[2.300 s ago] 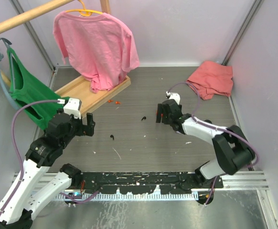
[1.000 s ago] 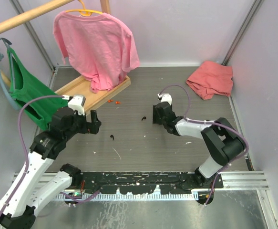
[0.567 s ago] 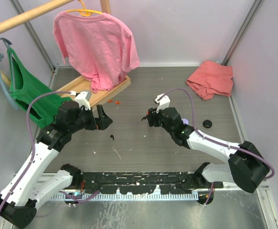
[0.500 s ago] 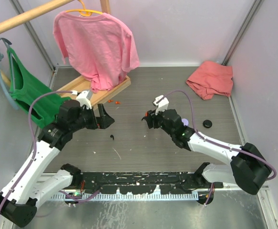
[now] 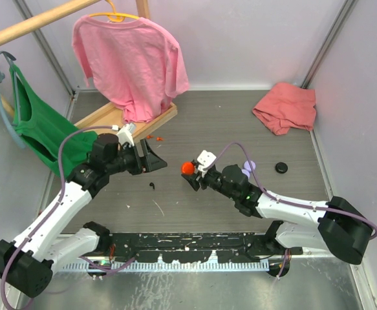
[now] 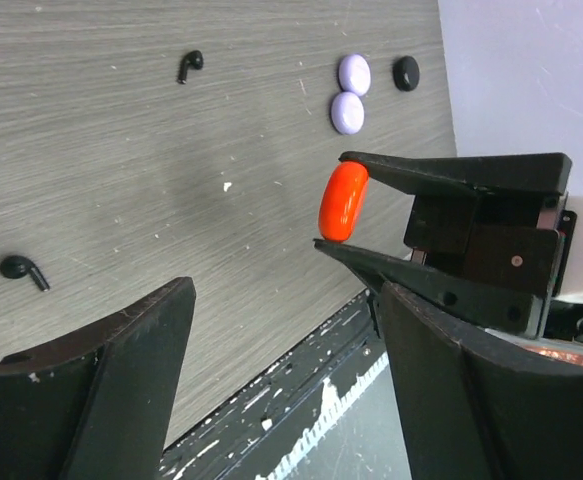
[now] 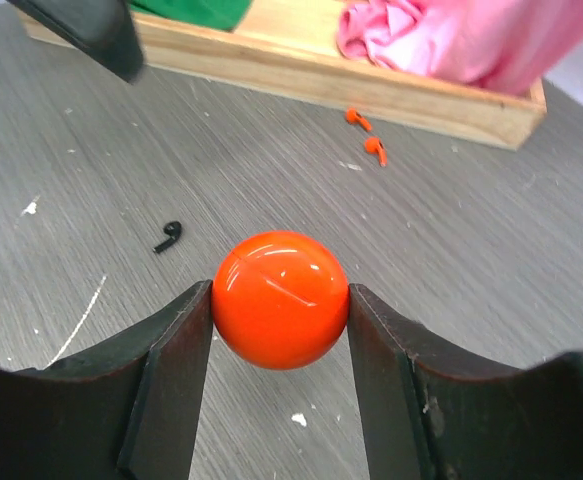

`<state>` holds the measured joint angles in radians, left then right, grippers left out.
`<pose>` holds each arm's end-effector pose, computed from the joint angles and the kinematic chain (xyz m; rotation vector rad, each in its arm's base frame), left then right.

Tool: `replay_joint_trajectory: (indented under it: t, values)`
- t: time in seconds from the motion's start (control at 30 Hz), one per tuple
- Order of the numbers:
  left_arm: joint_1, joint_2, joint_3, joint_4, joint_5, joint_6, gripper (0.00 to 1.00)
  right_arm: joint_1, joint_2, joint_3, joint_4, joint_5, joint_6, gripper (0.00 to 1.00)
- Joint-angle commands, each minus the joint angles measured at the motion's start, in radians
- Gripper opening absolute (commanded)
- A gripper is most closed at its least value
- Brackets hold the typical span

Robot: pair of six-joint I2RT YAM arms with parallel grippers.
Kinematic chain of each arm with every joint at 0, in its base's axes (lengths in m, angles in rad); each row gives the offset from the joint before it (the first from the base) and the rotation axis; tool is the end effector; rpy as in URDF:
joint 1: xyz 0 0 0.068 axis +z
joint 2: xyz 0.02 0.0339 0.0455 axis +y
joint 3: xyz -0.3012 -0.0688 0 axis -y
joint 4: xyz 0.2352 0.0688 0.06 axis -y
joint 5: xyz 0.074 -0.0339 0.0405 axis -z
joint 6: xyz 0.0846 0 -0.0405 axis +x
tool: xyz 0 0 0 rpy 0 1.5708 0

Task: Insert the wireless bluetooth earbuds into the charging case
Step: Pick up the charging case at the center of the board.

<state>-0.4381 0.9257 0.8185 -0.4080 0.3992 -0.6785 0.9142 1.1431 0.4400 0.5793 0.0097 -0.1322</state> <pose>0.1775 -0.1195 0.3138 -0.0063 2.2323 -1.0650 0.1659 0.2139 0.2617 -0.8570 1.5005 0.5739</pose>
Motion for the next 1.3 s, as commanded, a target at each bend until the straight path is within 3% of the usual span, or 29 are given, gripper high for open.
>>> replay_joint_trajectory:
  t: [0.0, 0.47, 1.13, 1.27]
  values:
    - [-0.003, 0.026, -0.016, 0.169, 0.101, -0.059, 0.73, 0.016, -0.014, -0.003, 0.188, -0.093, -0.079, 0.44]
    - [-0.068, 0.108, -0.047, 0.327, 0.139, -0.115, 0.62, 0.036, 0.011, 0.007, 0.223, -0.148, -0.102, 0.45]
    - [-0.131, 0.198, -0.056, 0.400, 0.153, -0.150, 0.49, 0.038, 0.031, 0.016, 0.240, -0.155, -0.116, 0.45]
    - [-0.131, 0.196, -0.059, 0.406, 0.153, -0.150, 0.42, 0.039, 0.031, 0.018, 0.240, -0.155, -0.118, 0.46]
